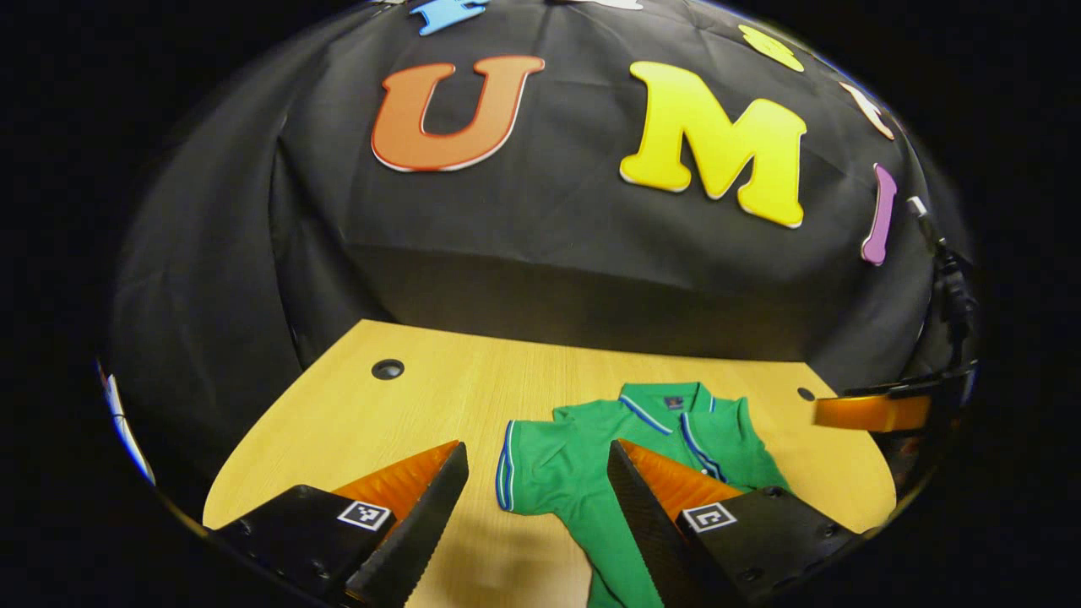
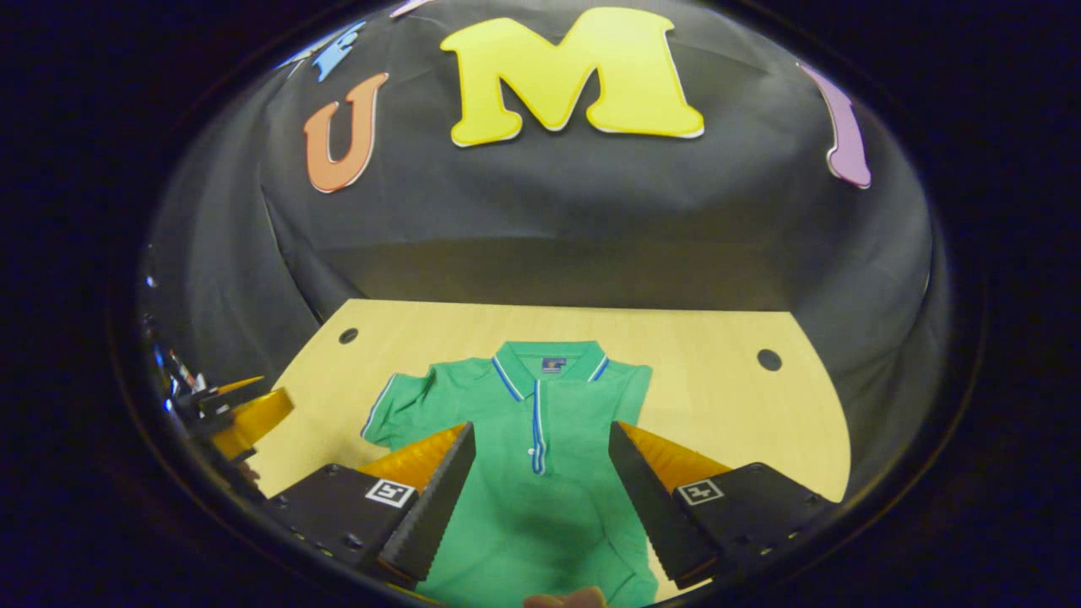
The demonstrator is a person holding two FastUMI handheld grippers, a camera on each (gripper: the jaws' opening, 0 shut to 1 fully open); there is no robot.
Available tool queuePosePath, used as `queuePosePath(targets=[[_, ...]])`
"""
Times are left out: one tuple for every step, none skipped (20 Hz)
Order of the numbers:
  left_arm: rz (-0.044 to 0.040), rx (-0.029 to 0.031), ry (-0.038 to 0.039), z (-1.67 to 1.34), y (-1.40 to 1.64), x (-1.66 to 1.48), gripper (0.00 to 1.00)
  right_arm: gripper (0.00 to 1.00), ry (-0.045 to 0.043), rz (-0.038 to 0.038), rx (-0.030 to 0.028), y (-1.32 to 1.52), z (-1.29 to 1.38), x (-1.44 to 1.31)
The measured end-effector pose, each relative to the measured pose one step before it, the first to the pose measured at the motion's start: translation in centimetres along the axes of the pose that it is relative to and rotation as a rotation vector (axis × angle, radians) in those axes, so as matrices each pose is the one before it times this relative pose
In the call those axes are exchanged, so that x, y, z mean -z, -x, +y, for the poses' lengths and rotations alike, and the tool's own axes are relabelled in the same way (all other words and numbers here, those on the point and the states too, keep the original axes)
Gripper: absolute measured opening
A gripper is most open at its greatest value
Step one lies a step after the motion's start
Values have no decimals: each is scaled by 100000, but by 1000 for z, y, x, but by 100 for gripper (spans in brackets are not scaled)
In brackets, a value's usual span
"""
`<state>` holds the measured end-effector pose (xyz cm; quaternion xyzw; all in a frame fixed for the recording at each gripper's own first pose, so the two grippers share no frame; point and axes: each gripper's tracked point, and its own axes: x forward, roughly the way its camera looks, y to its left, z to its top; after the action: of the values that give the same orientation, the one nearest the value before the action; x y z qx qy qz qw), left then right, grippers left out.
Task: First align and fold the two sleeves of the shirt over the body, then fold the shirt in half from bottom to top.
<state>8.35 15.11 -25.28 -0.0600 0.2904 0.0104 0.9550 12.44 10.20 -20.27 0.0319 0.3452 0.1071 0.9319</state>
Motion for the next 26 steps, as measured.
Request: queuePosePath(targets=[[2600,719,115,210,-1284,907,100,93,-2082,523,-169,1129,-295,417],[3159,876,408,409,-1316,688,100,96,-1704,649,570,1000,-598,351],[3042,129,485,299,-1141,692,100,96,-2232,1058,498,849,-687,377],[2529,165,747,435,-1195,564,100,96,-2871,1481,-24,780,-460,496],[2528,-49,1682,214,-1092,507,100,96,-2958,1283,226,642,-481,433],[2582,-593,1494,380,-975,572,100,93,-2697,1060,341,630,-548,278],[2261,-551,1313,382,-1012,405,100,93,-2062,324,537,605,-523,189],[2670,-804,423,379,-994,695,100,93,-1851,131,577,460,-551,55],[2623,-1152,-524,436,-740,535,100,96,-1790,584,-145,434,-289,254],[3123,-2163,-929,335,-834,744,100,96,-2018,931,-328,236,-228,238],[1873,-1247,-599,263,-582,462,100,96,-1254,463,97,155,-355,195],[2474,326,87,-29,-315,687,100,96,-946,383,823,60,-524,68],[2177,1452,749,-473,-225,503,100,96,-652,573,1751,5,-610,163],[2613,908,1595,-285,88,461,100,96,-1227,190,357,-89,-263,71],[-1762,-1251,-1412,142,-93,-249,100,96,-1571,258,-119,7,11,39],[767,-1395,-261,312,-314,329,98,96,-1584,214,-417,41,21,47],[-772,-1374,408,210,53,-121,96,96,-1045,-211,-656,3,119,-24],[-336,-1872,983,299,-153,71,90,92,-125,-450,-445,-2,56,-118],[-890,-411,1108,-23,66,-117,83,96,765,-495,-405,-172,-56,-17],[526,1712,312,-367,-149,321,68,96,675,540,-293,-290,-233,144],[849,1016,-389,-322,49,103,61,92,-1272,917,651,-109,-459,283],[458,1917,-534,-503,-41,162,48,92,-3053,909,214,-259,-430,170],[415,1919,667,-451,35,40,40,96,-3165,943,511,-212,-506,289],[85,2702,982,-643,-62,-157,14,96,-2626,485,228,-127,-520,94],[764,2097,115,-740,219,33,11,96,-1268,-158,354,179,-534,77],[-964,644,-903,-301,383,-416,8,96,-39,-772,410,72,-459,-118]])
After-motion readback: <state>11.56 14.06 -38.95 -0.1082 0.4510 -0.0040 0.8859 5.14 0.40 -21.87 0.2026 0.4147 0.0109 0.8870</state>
